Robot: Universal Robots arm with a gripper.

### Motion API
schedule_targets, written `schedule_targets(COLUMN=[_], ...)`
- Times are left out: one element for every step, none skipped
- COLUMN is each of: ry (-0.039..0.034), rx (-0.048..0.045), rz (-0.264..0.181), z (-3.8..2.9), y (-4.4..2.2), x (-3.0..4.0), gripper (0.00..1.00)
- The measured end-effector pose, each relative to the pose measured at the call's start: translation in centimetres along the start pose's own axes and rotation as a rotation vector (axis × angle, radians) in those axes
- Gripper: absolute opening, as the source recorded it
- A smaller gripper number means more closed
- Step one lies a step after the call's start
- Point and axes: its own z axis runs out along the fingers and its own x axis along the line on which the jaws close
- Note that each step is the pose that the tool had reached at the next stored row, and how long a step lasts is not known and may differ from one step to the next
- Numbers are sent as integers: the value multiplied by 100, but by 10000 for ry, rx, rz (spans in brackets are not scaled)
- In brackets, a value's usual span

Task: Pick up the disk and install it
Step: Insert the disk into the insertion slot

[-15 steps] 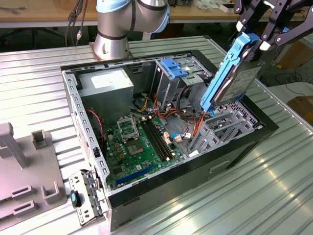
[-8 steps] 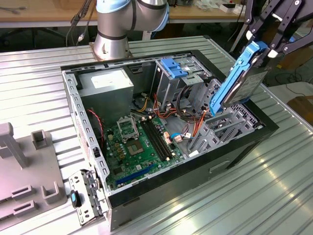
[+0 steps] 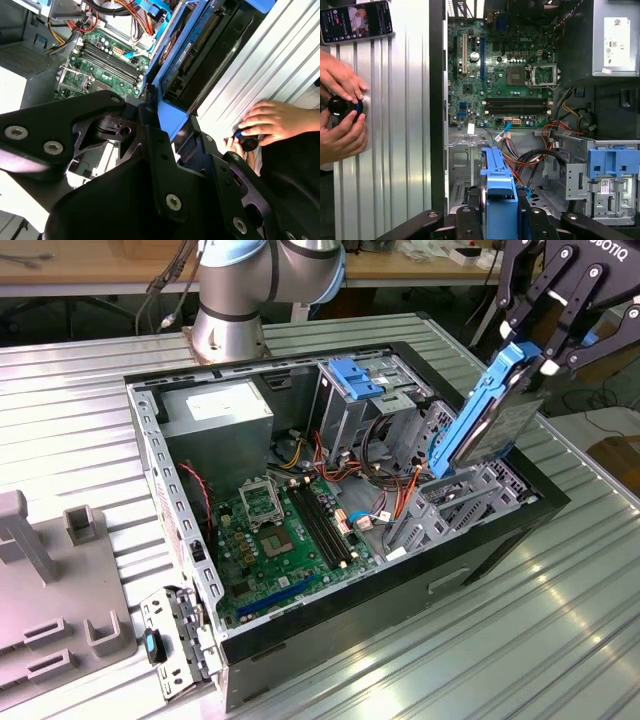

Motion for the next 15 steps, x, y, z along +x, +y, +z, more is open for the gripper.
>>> schedule_targets(ry=[1, 1, 2, 2, 1, -2, -3, -3, -3, -3, -3, -3, -4, -4, -5], rx=[1, 1, 2, 2, 1, -2, -3, -3, -3, -2, -2, -3, -3, -3, -3], rz=[57, 62, 63, 63, 19, -116, -117, -118, -117, -115, -115, -119, -125, -147, -164], z=[8, 16, 25, 37, 58, 92, 114, 125, 137, 154, 172, 198, 216, 238, 253], y=[-5, -9, -12, -12, -15, -27, -62, -75, -76, -74, -74, -75, -74, -74, -73], x=[0, 0, 1, 1, 1, 3, 8, 14, 20, 28, 34, 44, 51, 59, 64], gripper=[37, 37, 37, 37, 37, 37, 37, 37, 37, 37, 37, 37, 37, 37, 37])
